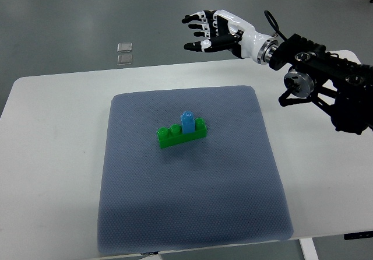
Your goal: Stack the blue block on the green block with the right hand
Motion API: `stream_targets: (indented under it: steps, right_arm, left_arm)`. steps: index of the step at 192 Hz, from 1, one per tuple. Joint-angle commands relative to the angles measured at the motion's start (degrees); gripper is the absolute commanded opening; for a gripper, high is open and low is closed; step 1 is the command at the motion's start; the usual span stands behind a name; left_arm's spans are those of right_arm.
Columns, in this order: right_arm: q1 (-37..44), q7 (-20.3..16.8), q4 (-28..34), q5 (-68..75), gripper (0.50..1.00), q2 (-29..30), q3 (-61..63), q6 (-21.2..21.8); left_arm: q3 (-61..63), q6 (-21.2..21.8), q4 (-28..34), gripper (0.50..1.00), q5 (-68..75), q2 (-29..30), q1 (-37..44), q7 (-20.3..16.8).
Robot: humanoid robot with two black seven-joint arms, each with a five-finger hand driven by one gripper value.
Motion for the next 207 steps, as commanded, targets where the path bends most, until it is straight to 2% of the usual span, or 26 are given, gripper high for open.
stream_targets:
  steps: [1,7,8,25,49,56,139,207]
  right_arm:
    - [-4.8,-0.4,-3.2,6.2,0.909,3.1,7.7,-0.2]
    - [-4.8,-0.4,-3.2,6.2,0.909,3.1,7.7,-0.2]
    - [-6.6,-0.3,-5.2,8.5,0.909,6.0,11.7,-0.5]
    - [-9.0,-0.1,-7.5,10.6,0.909,8.9,18.0,-1.5]
    - [-11.1,0.1,-7.8,11.0,0.909,10.8,22.4,-2.2]
    - [-12.6,0.2,-8.3,11.1,0.909,13.0,25.5,-2.4]
    - [-15.3,0.3,-12.4,14.6,0.921,14.5,27.8,-1.9]
    - [-16.4,0.3,-13.3,14.7,0.921,15.2,27.9,-0.3]
  left_arm:
    - [0.1,0.0,0.0,1.000,0.1,0.0,0.0,0.0]
    - [0.1,0.0,0.0,1.000,0.1,0.0,0.0,0.0]
    - [0.2,0.0,0.0,1.000,0.1,0.0,0.0,0.0]
    - [0.3,0.0,0.0,1.000,0.1,0.0,0.0,0.0]
    - [0.3,0.0,0.0,1.000,0.1,0.0,0.0,0.0]
    - [0.3,0.0,0.0,1.000,0.1,0.0,0.0,0.0]
    - [0.1,0.0,0.0,1.000,0.1,0.0,0.1,0.0]
    - [0.1,0.0,0.4,1.000,0.0,0.0,0.3,0.0]
